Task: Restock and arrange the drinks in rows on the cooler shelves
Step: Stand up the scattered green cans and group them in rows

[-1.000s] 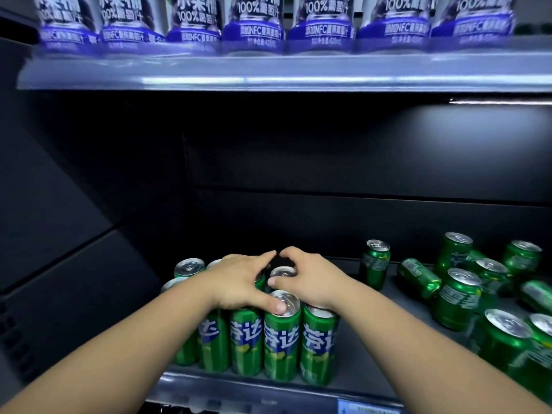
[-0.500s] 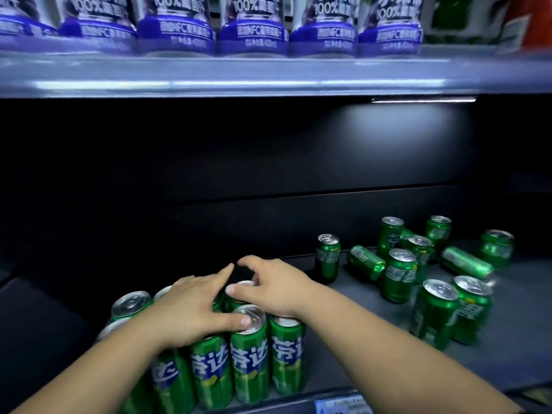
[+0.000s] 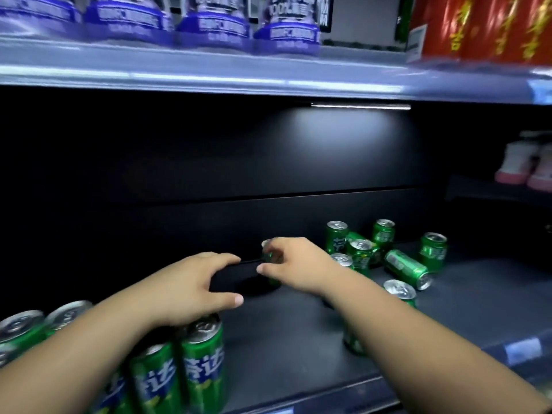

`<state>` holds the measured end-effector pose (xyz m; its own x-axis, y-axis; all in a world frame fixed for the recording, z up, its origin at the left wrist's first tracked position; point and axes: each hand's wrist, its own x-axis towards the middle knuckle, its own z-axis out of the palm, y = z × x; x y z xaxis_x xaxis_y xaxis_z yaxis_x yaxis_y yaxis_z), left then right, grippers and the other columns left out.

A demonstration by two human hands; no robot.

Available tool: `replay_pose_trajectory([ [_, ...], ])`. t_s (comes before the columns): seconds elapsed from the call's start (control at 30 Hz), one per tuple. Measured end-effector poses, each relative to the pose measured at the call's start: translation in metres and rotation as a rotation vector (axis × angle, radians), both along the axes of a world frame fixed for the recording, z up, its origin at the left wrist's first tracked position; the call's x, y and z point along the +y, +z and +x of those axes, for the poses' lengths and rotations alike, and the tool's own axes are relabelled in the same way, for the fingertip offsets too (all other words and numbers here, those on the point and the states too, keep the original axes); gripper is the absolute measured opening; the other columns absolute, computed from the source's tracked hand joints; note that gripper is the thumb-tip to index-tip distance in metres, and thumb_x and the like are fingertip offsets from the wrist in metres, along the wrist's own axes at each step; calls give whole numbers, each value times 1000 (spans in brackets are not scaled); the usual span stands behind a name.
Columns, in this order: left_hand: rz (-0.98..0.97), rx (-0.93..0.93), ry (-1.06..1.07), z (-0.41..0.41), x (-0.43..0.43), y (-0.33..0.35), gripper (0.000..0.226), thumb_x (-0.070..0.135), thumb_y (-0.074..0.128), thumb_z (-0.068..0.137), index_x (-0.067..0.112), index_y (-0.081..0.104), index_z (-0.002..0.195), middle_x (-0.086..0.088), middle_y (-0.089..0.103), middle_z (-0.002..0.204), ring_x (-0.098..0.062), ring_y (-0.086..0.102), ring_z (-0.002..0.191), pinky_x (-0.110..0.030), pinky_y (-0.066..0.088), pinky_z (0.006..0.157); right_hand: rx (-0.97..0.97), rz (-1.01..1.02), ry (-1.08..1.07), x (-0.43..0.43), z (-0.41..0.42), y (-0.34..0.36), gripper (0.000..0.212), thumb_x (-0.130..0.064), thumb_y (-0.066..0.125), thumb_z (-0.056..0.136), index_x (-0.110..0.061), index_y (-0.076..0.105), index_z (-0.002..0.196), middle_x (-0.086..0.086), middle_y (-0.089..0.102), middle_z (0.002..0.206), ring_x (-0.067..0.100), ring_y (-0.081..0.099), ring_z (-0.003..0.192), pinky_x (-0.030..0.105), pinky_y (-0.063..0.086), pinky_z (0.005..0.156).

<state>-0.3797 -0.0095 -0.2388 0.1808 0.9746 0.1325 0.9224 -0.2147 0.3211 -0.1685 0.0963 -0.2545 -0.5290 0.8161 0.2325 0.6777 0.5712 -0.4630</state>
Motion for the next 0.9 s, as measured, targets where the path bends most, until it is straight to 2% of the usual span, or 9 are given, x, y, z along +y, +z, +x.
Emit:
replay_pose_trajectory([
  [0.1,15,10,3,35,27,-2,69,58,70,80,37,46,141,14,56,131,-1,52,116,-24,41,103,-58,-11,-41,36,52,12,49,-52,71,81,-27,63,123,-5,70,108,15,66,96,29,53,86],
  [0.17,26,30,31,55,42,-4,66,55,71,81,39,46,140,16,54,134,-2,51,121,-24,40,105,-94,-36,-70,66,86,16,55,-51,73,80,-25,61,127,-3,68,113,17,64,99,29,52,89],
  [0.27,0,56,87,76,59,-10,59,58,69,80,38,54,134,20,57,128,-1,55,116,-26,44,102,-83,-114,-124,114,125,10,65,-47,78,75,-27,57,133,-3,64,124,15,62,106,25,49,91],
  [0.37,-60,97,163,90,67,-20,51,67,63,76,39,63,119,19,65,115,2,59,102,-28,50,93,-91,-103,-130,162,144,-7,78,-44,82,72,-27,48,140,2,54,138,21,57,118,29,47,96],
  [0.47,-82,126,210,97,64,-25,46,64,64,79,39,64,117,20,65,111,3,60,96,-27,51,89,-89,-102,-123,194,142,-26,93,-40,83,73,-26,34,150,10,41,146,29,51,127,37,45,103],
  [0.57,-76,119,267,99,59,-29,50,66,62,78,39,63,121,21,65,116,4,59,99,-26,50,92,-52,-143,-62,218,133,-38,92,-28,78,82,-22,23,156,12,32,155,32,45,135,32,41,103],
  [0.63,-65,115,290,99,56,-31,52,65,62,79,38,61,123,22,63,119,8,57,99,-20,47,93,-27,-132,-27,225,129,-41,84,-20,74,86,-19,26,155,11,40,154,29,46,135,29,39,101],
  [0.73,-43,103,302,103,48,-27,48,57,67,83,39,58,127,24,60,120,15,51,89,-6,39,84,49,-71,-11,221,130,-43,73,-17,77,81,-21,40,143,8,53,141,27,54,123,31,44,95],
  [0.9,9,57,347,90,26,-15,58,58,71,79,42,53,131,24,57,122,5,55,109,-20,44,98,244,92,85,178,121,-4,64,-17,80,72,-33,50,126,-8,59,114,22,61,98,34,51,83],
])
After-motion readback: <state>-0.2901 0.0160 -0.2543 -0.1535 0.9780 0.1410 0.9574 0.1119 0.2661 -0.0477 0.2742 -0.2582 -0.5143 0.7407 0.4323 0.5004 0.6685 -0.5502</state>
